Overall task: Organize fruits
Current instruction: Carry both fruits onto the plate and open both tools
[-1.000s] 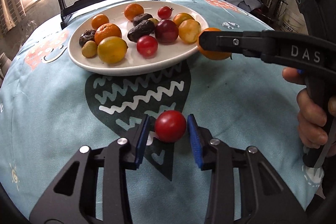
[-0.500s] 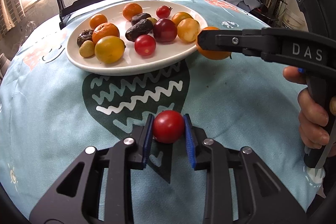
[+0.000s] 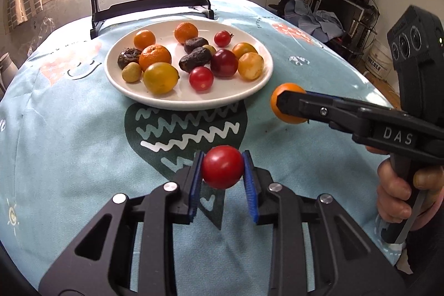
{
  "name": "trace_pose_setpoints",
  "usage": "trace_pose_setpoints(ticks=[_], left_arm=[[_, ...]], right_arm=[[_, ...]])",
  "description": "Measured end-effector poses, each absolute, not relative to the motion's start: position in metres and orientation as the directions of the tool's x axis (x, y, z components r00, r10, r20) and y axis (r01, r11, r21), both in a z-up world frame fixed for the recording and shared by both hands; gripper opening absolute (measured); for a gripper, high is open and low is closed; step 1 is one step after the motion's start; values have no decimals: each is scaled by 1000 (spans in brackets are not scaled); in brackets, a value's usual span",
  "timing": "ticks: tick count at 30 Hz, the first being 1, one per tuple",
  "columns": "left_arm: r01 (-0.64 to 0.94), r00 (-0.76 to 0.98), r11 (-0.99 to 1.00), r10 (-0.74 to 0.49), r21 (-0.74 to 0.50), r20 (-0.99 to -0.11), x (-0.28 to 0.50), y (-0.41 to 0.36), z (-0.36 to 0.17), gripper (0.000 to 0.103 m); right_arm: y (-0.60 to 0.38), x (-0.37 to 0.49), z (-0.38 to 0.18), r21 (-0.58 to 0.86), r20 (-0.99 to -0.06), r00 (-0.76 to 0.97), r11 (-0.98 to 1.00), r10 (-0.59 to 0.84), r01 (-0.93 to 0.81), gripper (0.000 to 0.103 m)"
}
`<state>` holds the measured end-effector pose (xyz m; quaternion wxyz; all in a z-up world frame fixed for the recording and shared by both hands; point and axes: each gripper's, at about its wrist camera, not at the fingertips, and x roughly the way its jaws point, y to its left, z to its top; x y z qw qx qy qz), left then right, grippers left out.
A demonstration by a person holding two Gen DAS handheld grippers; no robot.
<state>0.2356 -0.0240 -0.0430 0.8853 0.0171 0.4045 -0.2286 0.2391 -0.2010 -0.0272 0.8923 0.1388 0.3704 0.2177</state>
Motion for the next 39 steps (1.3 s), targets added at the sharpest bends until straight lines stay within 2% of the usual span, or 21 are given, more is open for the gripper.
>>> trace_pose_setpoints(ticks=[3, 10, 17, 24, 25, 26, 27, 28, 29, 31, 33, 34, 36, 39], left_arm=[[416, 575, 892, -408, -176, -709, 250, -18, -27, 28], [346, 644, 925, -354, -154, -678, 323, -19, 5, 28], [268, 640, 957, -265, -114, -721, 406, -28, -10, 28], [221, 634, 973, -189, -58, -750, 433, -29, -25, 29], [212, 637, 976, -176, -49, -750, 434, -27, -26, 32], [203, 641, 979, -161, -36, -751, 433, -27, -26, 48], [189, 654, 982, -141, -20, -743, 430, -26, -24, 69], [169, 675, 986, -118, -3, -729, 425, -24, -20, 77], [155, 695, 988, -99, 14, -713, 418, -22, -16, 82], [156, 710, 987, -86, 36, -699, 406, -20, -7, 87], [150, 720, 987, -75, 49, -690, 390, -17, 2, 94], [151, 725, 987, -76, 50, -685, 381, -15, 7, 95], [144, 735, 989, -77, 44, -673, 362, -11, 17, 101], [127, 737, 991, -76, 28, -672, 330, -5, 27, 101]], right_arm=[[-203, 247, -15, 388, -579, 664, 876, 474, -287, 37], [-199, 307, 8, 312, -568, 710, 907, 416, -282, 37], [-193, 370, -13, 291, -611, 690, 920, 389, -261, 36], [-188, 393, -27, 265, -639, 665, 922, 387, -282, 37], [-188, 393, -28, 263, -643, 661, 922, 388, -286, 37], [-188, 392, -28, 266, -645, 655, 919, 393, -290, 49], [-189, 390, -28, 271, -645, 652, 917, 398, -291, 58], [-190, 388, -25, 268, -642, 657, 919, 395, -290, 70], [-190, 384, -21, 261, -639, 663, 921, 390, -291, 71], [-192, 374, -12, 261, -634, 662, 917, 398, -301, 72], [-195, 360, -1, 270, -621, 665, 910, 415, -316, 80], [-195, 350, 4, 271, -617, 664, 906, 422, -325, 100], [-196, 328, 13, 263, -602, 669, 900, 435, -348, 102], [-193, 293, 22, 219, -601, 681, 906, 419, -363, 102]])
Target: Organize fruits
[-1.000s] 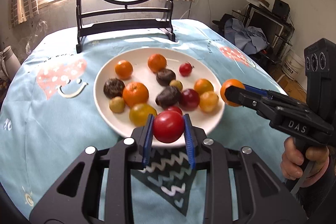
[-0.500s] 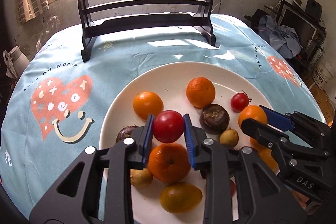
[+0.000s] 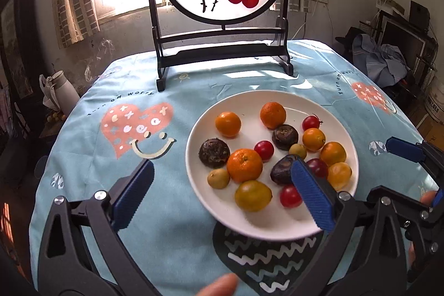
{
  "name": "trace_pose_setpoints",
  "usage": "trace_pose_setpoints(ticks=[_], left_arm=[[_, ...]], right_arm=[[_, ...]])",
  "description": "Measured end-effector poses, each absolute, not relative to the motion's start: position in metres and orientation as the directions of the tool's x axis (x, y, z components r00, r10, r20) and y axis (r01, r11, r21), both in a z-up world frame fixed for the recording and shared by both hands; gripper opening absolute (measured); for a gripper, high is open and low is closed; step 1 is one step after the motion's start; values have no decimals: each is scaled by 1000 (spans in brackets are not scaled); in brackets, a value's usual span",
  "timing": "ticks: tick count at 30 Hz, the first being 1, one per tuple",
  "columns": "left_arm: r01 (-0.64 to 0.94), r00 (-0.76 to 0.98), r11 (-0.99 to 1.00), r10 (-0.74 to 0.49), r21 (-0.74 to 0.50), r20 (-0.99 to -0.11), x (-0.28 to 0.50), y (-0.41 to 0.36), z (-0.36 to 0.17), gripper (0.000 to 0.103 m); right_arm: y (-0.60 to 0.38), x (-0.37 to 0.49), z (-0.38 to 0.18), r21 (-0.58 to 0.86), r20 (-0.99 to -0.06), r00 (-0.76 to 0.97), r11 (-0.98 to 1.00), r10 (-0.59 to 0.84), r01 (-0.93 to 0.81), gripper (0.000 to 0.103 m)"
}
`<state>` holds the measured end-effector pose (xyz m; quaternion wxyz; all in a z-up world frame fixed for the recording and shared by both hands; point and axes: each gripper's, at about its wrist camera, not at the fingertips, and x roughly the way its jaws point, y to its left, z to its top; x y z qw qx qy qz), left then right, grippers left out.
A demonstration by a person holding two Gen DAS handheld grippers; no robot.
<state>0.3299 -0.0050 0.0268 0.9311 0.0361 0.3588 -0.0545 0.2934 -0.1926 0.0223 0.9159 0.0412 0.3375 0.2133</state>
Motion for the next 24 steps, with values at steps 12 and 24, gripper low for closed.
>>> trace_pose_setpoints(ticks=[12, 24], left_arm=[[91, 713, 996, -53, 17, -699, 201, 11, 5, 101], [95, 722, 995, -52, 24, -690, 150, 12, 6, 101]], right_arm=[[-183, 181, 12, 104, -653, 677, 925, 340, -364, 102], [-176, 141, 17, 64, -640, 697, 926, 324, -372, 102]])
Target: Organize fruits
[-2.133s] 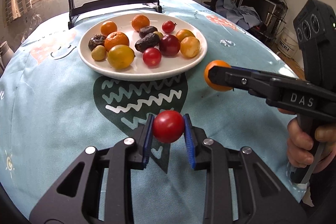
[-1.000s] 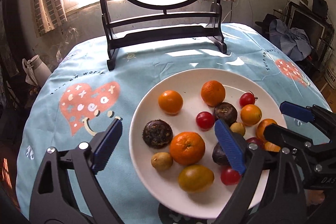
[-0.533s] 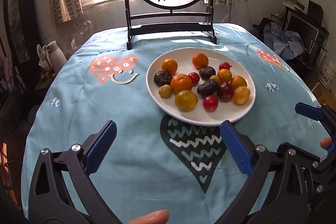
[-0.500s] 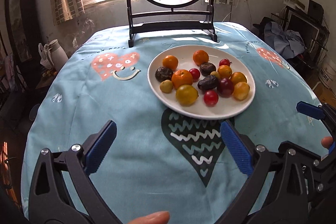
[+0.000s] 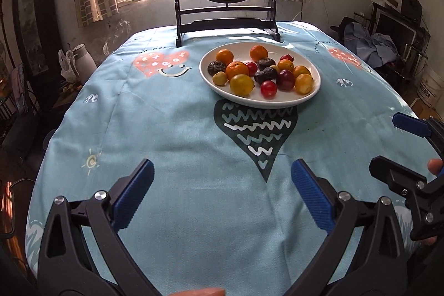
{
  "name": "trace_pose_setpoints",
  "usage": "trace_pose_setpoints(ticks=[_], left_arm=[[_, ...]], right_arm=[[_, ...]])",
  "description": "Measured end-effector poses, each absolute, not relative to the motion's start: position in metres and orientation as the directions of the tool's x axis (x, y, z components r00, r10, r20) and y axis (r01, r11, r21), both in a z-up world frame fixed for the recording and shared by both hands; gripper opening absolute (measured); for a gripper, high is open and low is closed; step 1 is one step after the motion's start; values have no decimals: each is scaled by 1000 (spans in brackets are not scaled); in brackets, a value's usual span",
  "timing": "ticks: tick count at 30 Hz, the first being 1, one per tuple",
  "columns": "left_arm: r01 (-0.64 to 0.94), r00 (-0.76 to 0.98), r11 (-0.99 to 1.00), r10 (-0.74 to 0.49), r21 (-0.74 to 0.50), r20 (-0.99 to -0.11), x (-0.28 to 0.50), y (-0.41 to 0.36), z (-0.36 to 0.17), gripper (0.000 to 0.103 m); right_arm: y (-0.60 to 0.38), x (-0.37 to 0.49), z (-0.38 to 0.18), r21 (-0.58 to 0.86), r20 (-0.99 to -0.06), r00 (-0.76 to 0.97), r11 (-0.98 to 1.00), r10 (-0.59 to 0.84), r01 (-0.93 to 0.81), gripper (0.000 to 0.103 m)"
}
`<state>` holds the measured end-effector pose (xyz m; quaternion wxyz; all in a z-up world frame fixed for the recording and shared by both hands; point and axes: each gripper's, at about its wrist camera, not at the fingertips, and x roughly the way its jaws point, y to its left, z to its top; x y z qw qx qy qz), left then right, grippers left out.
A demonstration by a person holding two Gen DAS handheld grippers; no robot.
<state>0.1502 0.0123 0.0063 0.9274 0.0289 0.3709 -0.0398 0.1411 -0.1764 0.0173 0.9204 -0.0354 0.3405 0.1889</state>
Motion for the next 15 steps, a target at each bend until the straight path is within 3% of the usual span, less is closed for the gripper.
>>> trace_pose_setpoints(ticks=[15], left_arm=[[88, 752, 995, -39, 43, -658, 140, 8, 14, 101]], right_arm=[[-181, 133, 22, 77, -624, 710, 930, 326, -360, 102]])
